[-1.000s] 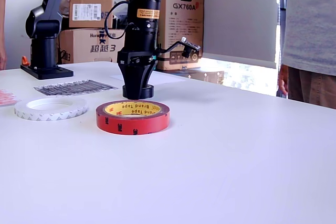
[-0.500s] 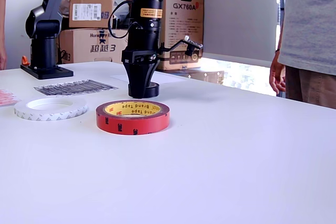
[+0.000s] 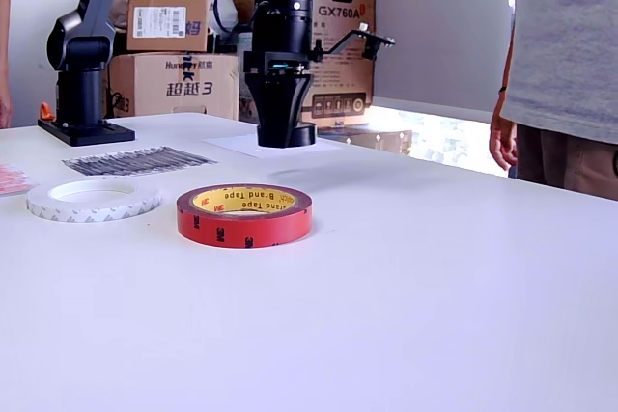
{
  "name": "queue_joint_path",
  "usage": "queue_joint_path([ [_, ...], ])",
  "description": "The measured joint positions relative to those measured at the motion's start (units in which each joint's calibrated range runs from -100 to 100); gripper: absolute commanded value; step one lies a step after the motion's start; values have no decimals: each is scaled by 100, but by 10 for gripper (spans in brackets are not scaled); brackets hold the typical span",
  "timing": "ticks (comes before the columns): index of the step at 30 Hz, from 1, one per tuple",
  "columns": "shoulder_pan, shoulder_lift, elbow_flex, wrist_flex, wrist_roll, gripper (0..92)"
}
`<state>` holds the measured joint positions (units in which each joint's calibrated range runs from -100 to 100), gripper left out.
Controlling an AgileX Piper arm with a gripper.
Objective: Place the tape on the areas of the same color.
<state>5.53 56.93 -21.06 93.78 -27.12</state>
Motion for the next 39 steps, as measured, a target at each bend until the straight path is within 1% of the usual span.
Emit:
queue_joint_path([
  [7,94,0,-18,16,9,2],
  [13,361,0,-18,277,74,2],
  [29,1008,0,90,367,84,2],
  [32,1079,0,90,531,92,2],
  [39,1080,-230,90,541,92,2],
])
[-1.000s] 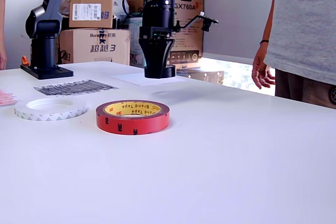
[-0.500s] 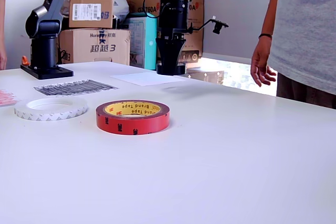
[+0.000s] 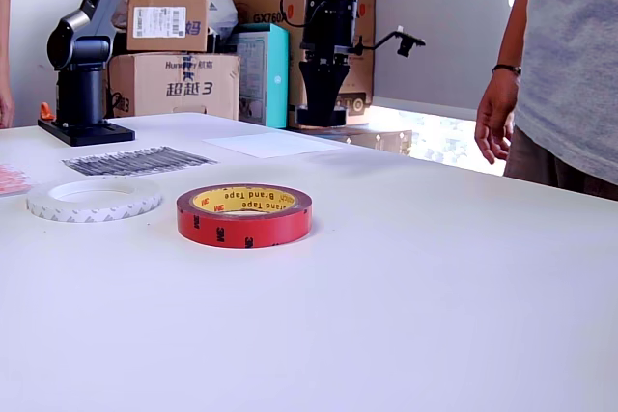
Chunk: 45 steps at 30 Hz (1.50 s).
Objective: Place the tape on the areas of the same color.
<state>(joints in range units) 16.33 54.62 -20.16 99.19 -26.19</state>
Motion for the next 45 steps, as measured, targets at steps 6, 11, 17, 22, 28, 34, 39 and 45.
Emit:
queue_joint_path([
  [6,-30,-782,211,10,-79,2],
  [11,2,-1460,507,19,-84,2],
  [17,35,-2070,1016,-66,-84,1],
  [22,237,-2197,1542,-191,-51,1],
  [28,259,-2197,2314,-701,-17,1],
  [34,331,-2314,3026,-1134,-17,1],
  [39,421,-2314,3371,-1328,-10,1],
  [45,455,-2314,3415,-1464,2,1],
])
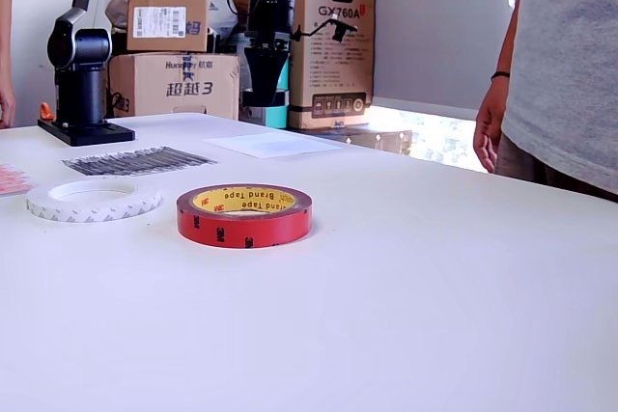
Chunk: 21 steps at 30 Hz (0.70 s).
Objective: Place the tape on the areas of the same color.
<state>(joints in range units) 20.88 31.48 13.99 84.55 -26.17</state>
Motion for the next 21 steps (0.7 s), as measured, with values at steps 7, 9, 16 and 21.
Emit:
queue_joint_path([
  [7,239,82,0,-3,0,1],
  [9,315,128,2,-3,0,1],
  [16,469,128,2,-3,0,1],
  [21,398,2,53,-3,0,1],
])
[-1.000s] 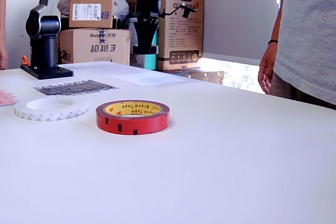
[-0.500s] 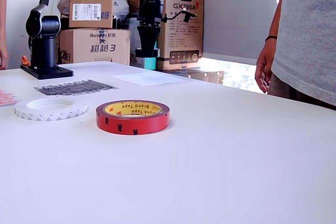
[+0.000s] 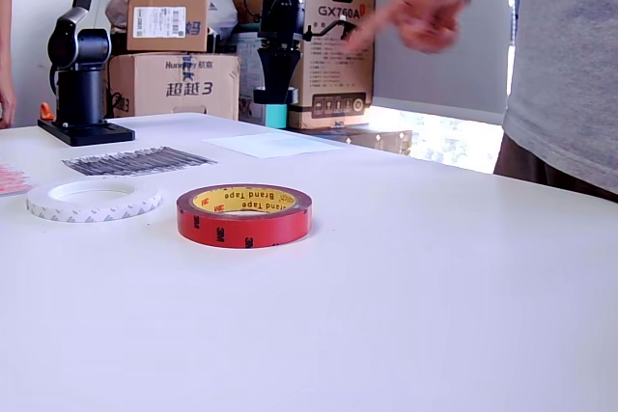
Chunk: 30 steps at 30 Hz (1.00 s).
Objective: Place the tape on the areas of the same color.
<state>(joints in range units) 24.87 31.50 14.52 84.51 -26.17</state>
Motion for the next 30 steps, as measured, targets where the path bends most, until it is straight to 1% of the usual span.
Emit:
queue_joint_path([
  [7,-11,122,292,2,-9,1],
  [30,-44,122,292,2,-36,1],
])
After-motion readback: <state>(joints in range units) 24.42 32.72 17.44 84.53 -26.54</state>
